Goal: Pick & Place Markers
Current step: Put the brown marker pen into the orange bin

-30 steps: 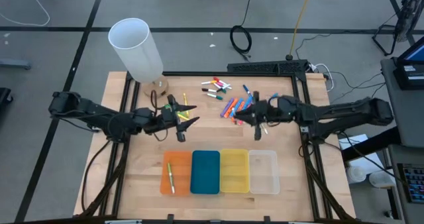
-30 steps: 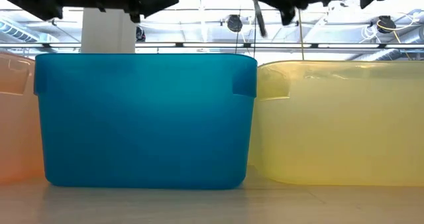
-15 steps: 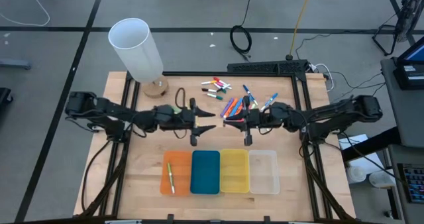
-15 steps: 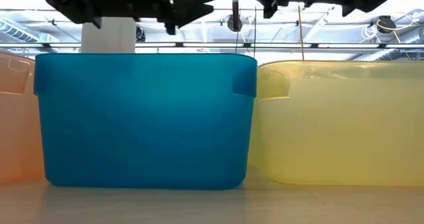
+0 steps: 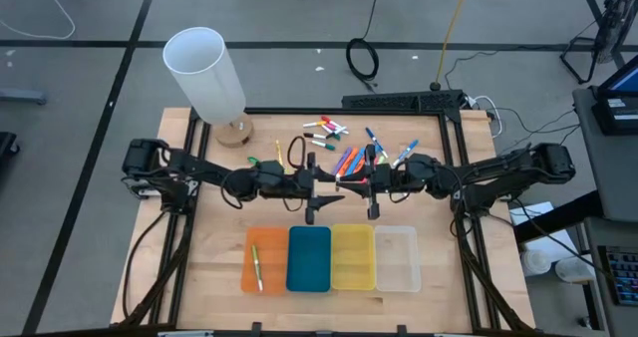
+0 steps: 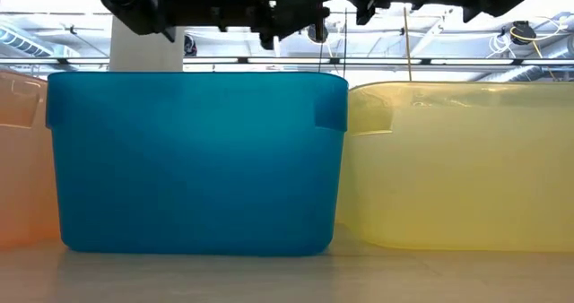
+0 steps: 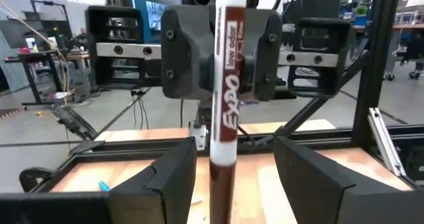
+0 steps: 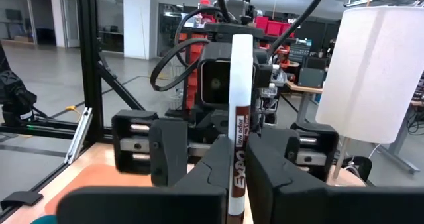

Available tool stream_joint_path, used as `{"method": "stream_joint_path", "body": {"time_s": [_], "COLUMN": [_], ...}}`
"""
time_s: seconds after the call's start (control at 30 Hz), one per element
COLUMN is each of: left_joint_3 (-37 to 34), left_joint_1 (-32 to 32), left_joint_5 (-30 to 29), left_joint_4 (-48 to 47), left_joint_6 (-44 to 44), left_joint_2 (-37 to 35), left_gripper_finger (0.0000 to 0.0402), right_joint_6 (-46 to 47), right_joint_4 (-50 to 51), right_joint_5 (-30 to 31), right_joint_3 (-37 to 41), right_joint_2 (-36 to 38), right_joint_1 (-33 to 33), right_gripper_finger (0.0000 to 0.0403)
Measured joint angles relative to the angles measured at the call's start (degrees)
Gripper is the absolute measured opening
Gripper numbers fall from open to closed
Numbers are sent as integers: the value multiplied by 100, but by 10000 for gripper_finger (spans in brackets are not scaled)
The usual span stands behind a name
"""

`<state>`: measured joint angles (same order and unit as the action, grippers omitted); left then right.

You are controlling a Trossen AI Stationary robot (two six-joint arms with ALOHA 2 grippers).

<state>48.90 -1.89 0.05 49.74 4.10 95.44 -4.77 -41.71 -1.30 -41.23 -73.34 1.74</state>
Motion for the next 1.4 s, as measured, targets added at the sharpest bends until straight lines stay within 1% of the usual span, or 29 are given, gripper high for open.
{"method": "stream_joint_path", "body": {"time_s": [0.2, 0.27, 0.33, 0.37, 0.47, 0.5, 0.6, 0.67, 0.77, 0.87, 0.97, 1.0, 1.03, 1.1, 1.13, 1.2, 1.3, 1.4], "left_joint_3": [332, 339, 339, 339, 339, 339, 341, 337, 302, 200, 103, 77, 55, 56, 57, 48, -1, -245], "left_joint_1": [0, 0, 0, 0, 15, 35, 64, 46, -96, -425, -918, -1131, -1372, -1882, -2144, -2648, -3290, -3707], "left_joint_5": [-6, -9, -9, -9, -24, -1, -11, -17, -54, -18, -28, -154, -318, -874, -1164, -1678, -2154, -2833], "left_joint_4": [-11, -8, -18, -20, -32, -47, -132, -482, -1090, -1586, -2363, -2801, -3311, -4126, -4558, -5270, -5787, -5784], "left_joint_6": [15, 27, 77, 107, 180, 162, 85, 142, 105, 77, 16, -44, -172, -573, -884, -1785, -3482, -4950], "left_joint_2": [177, 175, 175, 175, 175, 175, 151, 42, -213, -499, -859, -1020, -1177, -1353, -1426, -1514, -1515, -1440], "left_gripper_finger": [208, 197, 167, 145, 53, 32, 31, 31, 31, 31, 31, 31, 31, 31, 31, 31, 31, 31], "right_joint_6": [60, 60, 60, 60, 72, 67, 71, 84, 69, 65, 146, 224, 282, 328, 341, 327, 255, 244], "right_joint_4": [11, 23, 35, 34, 33, 35, 46, 125, 473, 971, 1368, 1450, 1500, 1684, 1661, 1620, 1552, 1472], "right_joint_5": [-2, -3, -8, -21, -39, -26, -1, 83, 398, 737, 742, 739, 721, 730, 744, 750, 745, 755], "right_joint_3": [0, 0, 0, -1, -2, -2, -2, -2, -13, 30, 48, 48, 48, 55, 59, 57, 57, 59], "right_joint_2": [0, 0, 0, 0, 0, 0, 0, 51, 165, 305, 506, 543, 579, 660, 668, 702, 734, 764], "right_joint_1": [0, 0, 0, 0, 3, 7, 2, 2, 44, 90, 167, 191, 222, 301, 327, 373, 404, 399], "right_gripper_finger": [13, 13, 13, 13, 17, 21, 44, 64, 93, 117, 134, 138, 140, 142, 142, 140, 134, 130]}}
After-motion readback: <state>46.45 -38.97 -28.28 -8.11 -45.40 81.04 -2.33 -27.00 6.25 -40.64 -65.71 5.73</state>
